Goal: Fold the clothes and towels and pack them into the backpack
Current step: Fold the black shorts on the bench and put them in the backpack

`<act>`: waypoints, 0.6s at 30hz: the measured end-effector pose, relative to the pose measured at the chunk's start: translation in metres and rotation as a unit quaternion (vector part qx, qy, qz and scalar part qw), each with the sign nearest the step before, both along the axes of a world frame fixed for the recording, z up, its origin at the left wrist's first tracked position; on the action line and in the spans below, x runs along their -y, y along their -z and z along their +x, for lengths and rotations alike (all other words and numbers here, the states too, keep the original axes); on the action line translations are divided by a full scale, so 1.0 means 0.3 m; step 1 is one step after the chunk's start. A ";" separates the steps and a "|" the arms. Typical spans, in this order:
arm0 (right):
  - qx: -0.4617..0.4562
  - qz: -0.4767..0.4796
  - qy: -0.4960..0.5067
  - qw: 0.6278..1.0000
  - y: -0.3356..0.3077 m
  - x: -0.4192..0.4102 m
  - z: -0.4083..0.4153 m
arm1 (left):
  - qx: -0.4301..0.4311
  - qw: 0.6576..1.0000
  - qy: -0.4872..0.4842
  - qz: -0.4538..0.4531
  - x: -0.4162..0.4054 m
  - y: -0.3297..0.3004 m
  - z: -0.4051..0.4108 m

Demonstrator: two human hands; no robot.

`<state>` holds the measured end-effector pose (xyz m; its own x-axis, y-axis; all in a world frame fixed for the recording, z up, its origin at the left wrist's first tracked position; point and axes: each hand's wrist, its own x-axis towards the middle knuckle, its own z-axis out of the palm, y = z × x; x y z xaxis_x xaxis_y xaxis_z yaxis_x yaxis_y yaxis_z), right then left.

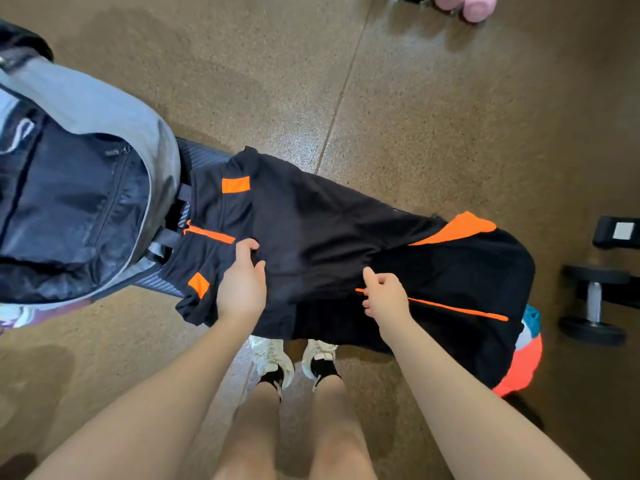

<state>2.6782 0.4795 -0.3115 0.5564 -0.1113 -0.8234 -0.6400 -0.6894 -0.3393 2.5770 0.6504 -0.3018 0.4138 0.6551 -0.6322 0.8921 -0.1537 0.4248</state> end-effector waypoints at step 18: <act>0.305 0.015 -0.623 0.720 0.048 0.304 0.578 | 0.105 0.932 0.346 0.030 0.474 0.069 0.560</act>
<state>2.8515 0.3885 -0.3261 0.4681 0.8003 -0.3746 0.7438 -0.5858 -0.3219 2.7451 0.5082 -0.3224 0.8605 0.2183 -0.4602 0.4695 -0.6903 0.5505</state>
